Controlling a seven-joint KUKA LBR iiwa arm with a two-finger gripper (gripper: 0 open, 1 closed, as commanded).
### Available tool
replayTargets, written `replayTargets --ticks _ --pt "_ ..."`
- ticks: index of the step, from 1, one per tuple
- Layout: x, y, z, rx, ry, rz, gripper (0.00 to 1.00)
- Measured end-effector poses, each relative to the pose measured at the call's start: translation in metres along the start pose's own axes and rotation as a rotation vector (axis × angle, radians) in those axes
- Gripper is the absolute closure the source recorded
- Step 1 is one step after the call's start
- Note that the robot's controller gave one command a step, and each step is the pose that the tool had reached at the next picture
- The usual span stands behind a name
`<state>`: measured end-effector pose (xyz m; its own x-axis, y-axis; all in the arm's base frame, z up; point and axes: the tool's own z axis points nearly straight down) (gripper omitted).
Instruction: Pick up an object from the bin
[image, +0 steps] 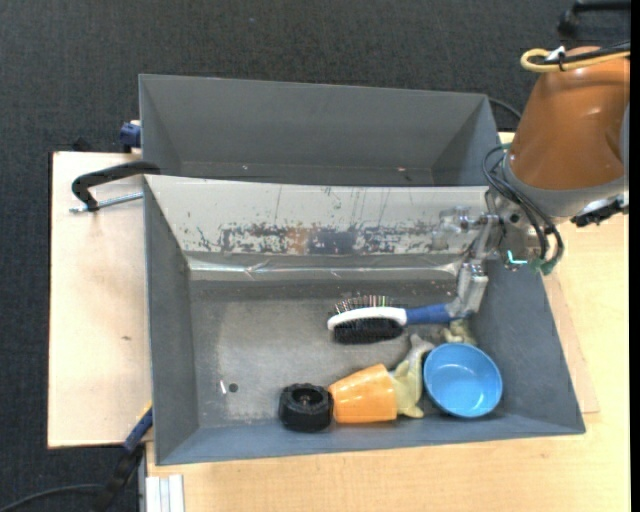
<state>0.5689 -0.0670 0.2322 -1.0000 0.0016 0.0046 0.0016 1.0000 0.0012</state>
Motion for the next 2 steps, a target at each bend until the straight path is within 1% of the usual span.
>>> replayTargets --ticks 1,2 --pt "-0.0134 0.0411 0.1466 -0.002 0.002 0.106 0.00" --pt "-0.0152 0.0398 0.1423 0.000 -0.006 0.106 1.00"
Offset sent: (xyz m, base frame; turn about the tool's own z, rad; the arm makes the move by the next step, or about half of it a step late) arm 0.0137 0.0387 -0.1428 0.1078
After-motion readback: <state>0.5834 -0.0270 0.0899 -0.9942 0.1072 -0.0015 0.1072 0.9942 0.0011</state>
